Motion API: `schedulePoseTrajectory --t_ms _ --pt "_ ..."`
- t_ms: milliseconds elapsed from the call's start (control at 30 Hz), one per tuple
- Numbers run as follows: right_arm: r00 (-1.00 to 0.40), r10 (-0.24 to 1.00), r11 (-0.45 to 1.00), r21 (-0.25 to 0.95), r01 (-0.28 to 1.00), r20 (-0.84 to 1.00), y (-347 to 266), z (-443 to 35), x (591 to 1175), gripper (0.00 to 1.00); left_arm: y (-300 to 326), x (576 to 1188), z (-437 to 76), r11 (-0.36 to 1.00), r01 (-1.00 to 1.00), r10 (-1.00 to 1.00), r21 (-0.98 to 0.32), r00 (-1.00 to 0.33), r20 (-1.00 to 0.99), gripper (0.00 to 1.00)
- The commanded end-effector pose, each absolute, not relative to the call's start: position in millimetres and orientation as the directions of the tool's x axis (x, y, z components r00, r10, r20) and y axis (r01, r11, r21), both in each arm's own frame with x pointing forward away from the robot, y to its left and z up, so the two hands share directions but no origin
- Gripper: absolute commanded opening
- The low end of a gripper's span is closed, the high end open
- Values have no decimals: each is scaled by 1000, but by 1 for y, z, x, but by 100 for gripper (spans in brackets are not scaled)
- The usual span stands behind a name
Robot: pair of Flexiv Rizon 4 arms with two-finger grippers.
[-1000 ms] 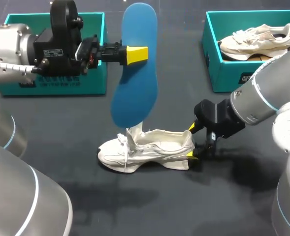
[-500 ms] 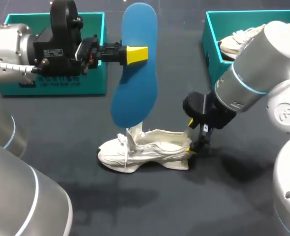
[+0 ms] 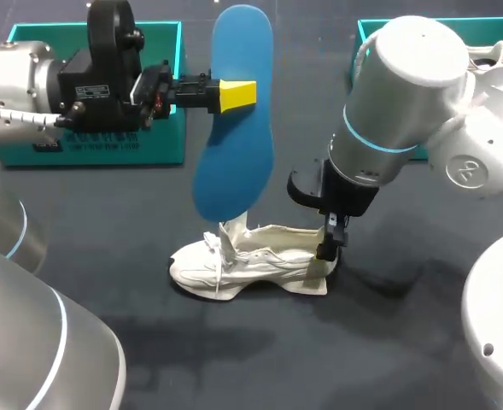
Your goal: Take the shoe out of the shoebox, open the shoe tongue, remove and reinsert the insole, then place the shoe into the shoebox
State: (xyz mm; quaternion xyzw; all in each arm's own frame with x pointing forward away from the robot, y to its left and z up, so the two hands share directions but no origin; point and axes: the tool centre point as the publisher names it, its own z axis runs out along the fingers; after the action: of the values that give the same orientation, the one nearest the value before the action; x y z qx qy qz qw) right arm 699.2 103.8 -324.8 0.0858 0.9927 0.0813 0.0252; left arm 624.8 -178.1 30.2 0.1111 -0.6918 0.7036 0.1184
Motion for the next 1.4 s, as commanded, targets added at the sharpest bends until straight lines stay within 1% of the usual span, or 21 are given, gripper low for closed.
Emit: schedulePoseTrajectory --t_ms 33,700,1033,1233,1400 --pt "-985 166 984 -51 168 -48 114 -324 698 100 -181 626 30 -15 -321 15 -947 -947 321 0" --pt "-990 132 991 -28 134 -54 120 -316 705 100 -181 626 30 -15 -321 15 -947 -947 321 0" --pt "-994 80 996 -22 82 -81 140 -304 720 100 -181 626 30 -15 -321 15 -947 -947 321 0" --pt "-995 35 999 -13 37 -91 154 -313 733 100 -181 626 30 -15 -321 15 -947 -947 321 0" --pt "-997 4 1000 -11 5 -80 163 -330 741 100 -181 626 30 -15 -321 15 -947 -947 321 0"
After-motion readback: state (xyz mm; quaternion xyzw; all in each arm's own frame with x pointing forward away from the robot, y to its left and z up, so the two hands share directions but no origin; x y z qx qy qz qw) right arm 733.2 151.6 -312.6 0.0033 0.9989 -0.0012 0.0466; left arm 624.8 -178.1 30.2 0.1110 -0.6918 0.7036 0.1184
